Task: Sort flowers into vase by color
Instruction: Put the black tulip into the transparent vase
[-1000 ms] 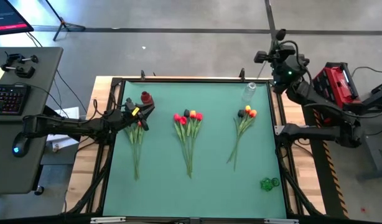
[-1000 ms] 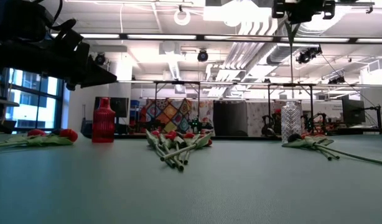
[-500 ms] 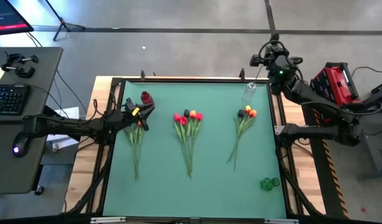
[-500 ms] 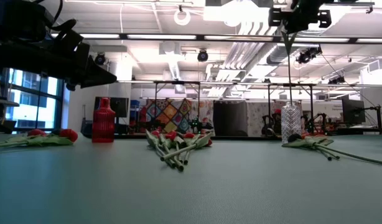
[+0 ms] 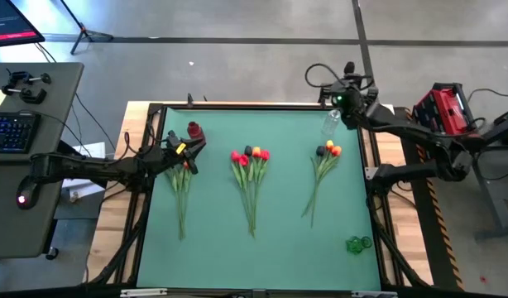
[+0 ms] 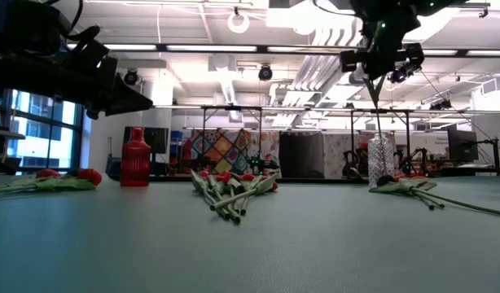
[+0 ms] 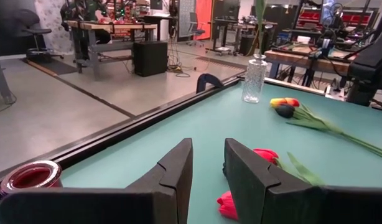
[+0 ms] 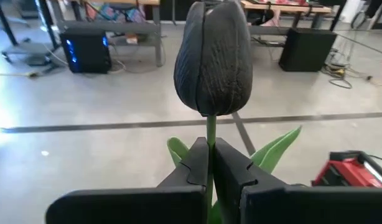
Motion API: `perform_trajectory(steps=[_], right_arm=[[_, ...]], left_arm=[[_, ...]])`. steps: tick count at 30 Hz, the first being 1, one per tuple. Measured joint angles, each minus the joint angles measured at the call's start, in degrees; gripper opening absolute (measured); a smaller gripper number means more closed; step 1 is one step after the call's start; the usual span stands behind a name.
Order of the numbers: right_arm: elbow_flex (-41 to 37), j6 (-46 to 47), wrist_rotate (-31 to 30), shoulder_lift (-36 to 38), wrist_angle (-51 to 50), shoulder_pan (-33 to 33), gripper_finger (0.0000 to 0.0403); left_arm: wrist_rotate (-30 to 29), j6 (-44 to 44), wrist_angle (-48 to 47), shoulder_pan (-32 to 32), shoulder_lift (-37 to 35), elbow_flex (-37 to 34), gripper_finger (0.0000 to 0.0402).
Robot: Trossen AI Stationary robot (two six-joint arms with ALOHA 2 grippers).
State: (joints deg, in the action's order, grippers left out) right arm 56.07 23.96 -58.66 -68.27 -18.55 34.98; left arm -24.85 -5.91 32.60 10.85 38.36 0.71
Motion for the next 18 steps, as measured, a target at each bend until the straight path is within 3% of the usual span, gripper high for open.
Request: perform_trajectory(steps=[4,18], right_arm=[[0.0,2.7,-3.5,-1.2,-0.5,-1.9,0.0000],[0.0,3.9,-3.8,-1.5,-6.1,-1.2,0.0001]], left_arm=[[0.3,0.0,-0.1,0.0,0.0,0.0,0.0080],[1.5,-1.5,-0.3,0.0,0.0,0.0,0.0080]])
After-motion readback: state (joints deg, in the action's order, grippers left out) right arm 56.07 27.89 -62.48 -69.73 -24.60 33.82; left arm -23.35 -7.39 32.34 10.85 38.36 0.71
